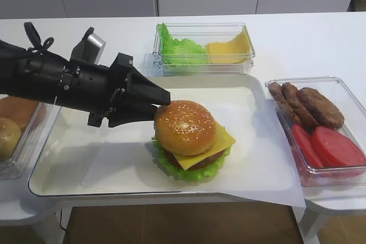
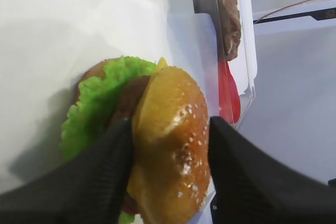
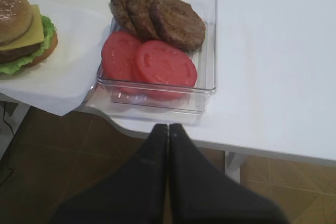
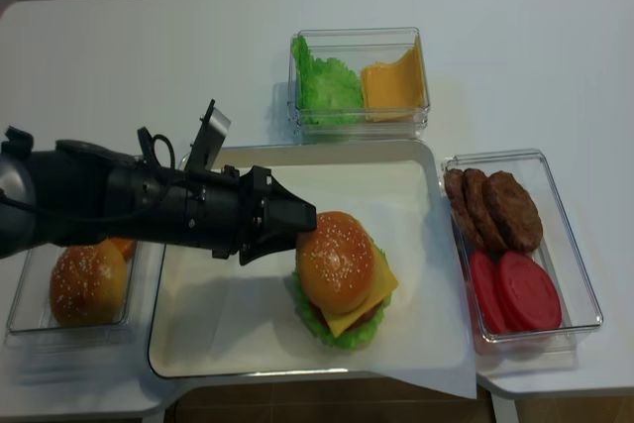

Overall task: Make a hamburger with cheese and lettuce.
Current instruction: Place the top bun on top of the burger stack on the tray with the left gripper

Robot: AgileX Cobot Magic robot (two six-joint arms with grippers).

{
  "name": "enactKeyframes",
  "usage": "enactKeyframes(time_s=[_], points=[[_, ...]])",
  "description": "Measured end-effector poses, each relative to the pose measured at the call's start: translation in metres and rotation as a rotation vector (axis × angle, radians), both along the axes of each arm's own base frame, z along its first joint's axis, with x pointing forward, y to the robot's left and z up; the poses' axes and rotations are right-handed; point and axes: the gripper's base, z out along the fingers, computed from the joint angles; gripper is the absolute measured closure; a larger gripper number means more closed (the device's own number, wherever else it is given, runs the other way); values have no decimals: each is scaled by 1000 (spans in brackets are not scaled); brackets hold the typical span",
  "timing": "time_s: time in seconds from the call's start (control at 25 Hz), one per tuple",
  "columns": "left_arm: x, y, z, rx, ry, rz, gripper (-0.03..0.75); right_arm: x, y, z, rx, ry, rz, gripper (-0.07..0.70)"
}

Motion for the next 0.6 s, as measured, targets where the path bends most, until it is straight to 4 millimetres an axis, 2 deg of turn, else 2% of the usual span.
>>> enactKeyframes(time_s=[0.4, 0.6], points=[[1, 1, -1, 10, -3, 11, 239, 0, 0, 0, 5, 1, -3, 636], [3, 2, -2, 30, -10, 34, 218, 0, 0, 0, 5, 1, -3, 636]])
